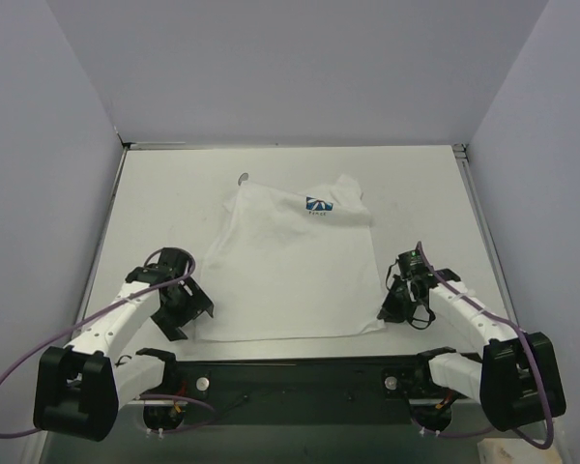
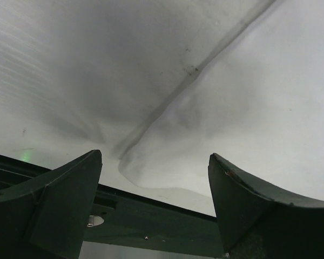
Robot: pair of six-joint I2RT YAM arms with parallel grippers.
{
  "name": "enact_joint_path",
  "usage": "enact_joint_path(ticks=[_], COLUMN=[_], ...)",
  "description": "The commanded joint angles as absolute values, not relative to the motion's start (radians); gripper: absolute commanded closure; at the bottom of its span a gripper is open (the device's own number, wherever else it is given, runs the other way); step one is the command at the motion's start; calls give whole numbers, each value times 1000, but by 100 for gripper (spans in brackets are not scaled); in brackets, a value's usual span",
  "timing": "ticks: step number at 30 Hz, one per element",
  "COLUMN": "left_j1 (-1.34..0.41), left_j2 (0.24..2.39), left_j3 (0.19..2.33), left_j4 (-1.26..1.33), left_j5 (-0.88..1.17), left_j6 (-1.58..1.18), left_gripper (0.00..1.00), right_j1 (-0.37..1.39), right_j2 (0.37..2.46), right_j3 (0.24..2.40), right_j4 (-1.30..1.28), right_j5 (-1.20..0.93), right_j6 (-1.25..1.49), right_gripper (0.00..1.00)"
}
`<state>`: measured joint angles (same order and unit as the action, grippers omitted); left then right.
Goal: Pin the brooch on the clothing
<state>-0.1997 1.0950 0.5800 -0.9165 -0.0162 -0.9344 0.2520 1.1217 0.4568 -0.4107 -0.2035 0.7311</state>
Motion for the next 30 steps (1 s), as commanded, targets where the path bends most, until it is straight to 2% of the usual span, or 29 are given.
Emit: enact_joint_path(ticks=[1,8,15,18,19,20,30], left_j1=[-199,-206,-259,-265,-264,-265,-264], left_j2=[1039,968,976,986,986,986,988], left_j3=[528,419,370,354,354,357,506], left_j4=[-856,-726,-703,-663,-658,-652,-680], left_j5=[81,158,146,176,179,183,129], left_j6=[-936,-946,-969,-960,-956,-951,-881], left_gripper=[15,29,37,63,87,100,100], right_j1=[164,106,97,95,97,97,95], right_j2=[1127,1140,1137,1137,1134,1132,1100], right_j3=[482,468,477,480,483,485,544], right_j4=[-439,-408,-405,-405,-406,-407,-407], right_j5=[-202,-271,-290,-302,-304,-307,-328], right_j6=[677,657,647,638,638,638,586], right_gripper=[100,100,100,100,100,100,100])
